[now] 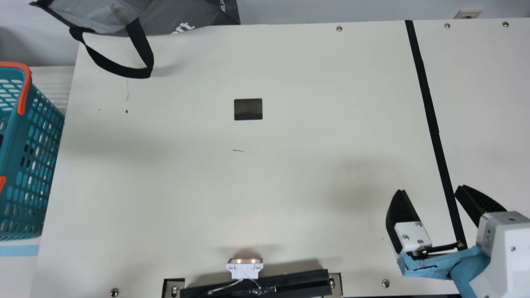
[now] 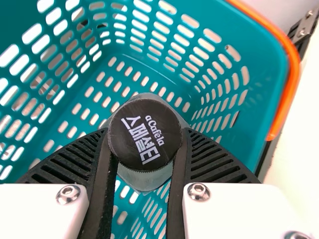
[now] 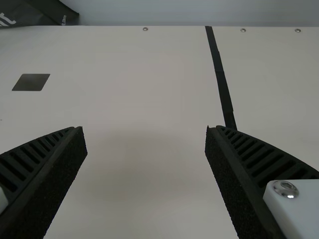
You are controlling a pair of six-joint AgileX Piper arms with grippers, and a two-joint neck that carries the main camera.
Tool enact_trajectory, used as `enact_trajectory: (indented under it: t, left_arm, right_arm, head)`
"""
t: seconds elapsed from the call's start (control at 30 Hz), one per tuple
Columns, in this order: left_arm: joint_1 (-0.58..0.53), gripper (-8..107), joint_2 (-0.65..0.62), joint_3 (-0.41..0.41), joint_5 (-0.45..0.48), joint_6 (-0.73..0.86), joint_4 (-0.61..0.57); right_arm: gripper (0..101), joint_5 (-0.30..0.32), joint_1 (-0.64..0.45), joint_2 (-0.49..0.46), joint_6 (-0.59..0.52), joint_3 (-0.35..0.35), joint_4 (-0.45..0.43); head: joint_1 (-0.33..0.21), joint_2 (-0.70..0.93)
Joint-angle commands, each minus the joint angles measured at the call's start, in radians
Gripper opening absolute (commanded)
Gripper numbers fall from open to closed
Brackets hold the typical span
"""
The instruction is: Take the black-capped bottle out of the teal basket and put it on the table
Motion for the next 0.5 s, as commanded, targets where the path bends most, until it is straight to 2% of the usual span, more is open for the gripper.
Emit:
enact_trajectory:
  t: [0.0, 0.23, 0.47]
  left_arm:
    - [-0.007, 0, -0.020, -0.012, 0.008, -0.043, 0.067]
    - [-0.023, 0, -0.081, -0.064, 0.056, -0.129, 0.183]
    - [-0.022, 0, -0.131, -0.118, 0.110, -0.178, 0.244]
  right_arm:
    - [91, 0.000, 0.000, 0.000, 0.000, 0.000, 0.000]
    - [91, -0.001, 0.000, 0.000, 0.000, 0.000, 0.001]
    - [91, -0.001, 0.000, 0.000, 0.000, 0.000, 0.001]
  head:
    - [-0.004, 0.008]
    - [-0.004, 0.008]
    - [-0.004, 0.008]
